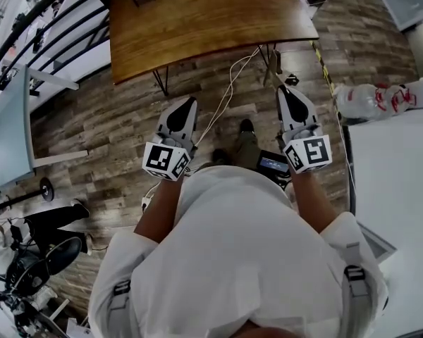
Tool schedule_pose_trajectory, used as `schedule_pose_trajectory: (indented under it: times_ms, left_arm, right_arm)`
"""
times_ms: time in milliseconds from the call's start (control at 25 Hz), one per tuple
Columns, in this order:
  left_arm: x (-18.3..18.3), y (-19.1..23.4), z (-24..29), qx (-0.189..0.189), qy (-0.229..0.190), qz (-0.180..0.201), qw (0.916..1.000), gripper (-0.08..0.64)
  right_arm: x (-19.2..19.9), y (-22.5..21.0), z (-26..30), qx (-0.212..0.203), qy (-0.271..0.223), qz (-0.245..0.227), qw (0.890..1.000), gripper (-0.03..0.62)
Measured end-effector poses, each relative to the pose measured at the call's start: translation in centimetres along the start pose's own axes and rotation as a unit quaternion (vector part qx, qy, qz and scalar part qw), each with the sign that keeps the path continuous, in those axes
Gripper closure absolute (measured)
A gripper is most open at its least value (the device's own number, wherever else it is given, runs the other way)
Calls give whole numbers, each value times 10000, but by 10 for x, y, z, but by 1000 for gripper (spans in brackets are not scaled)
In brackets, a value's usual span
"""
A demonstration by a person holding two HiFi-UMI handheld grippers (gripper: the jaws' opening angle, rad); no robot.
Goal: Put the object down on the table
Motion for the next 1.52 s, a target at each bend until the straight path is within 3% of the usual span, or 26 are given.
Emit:
schedule_pose_trajectory:
  times_ms: [840,1240,1520]
  left_arm:
    - [13,8,57,24,181,-355,9992,541]
    - [-34,28,166,162,-29,-215,9996,541]
    - [-57,17,239,178,-125,-160,9996,541]
  right_arm:
    - [20,-49,30,-178,26,449,9988,568]
    - [-5,-146,83,-100,-244,591,9979,568]
    - [-16,-218,108,-251,-303,557,9977,568]
Point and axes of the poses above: the fingertips, and each gripper's own axes: z forward along the fingers, y to its left, x out of its underside, the point moved 1 cm from there along -z, backward along the fingers, and after that the axes turned 9 degrees about x, right-handed, at the moved point
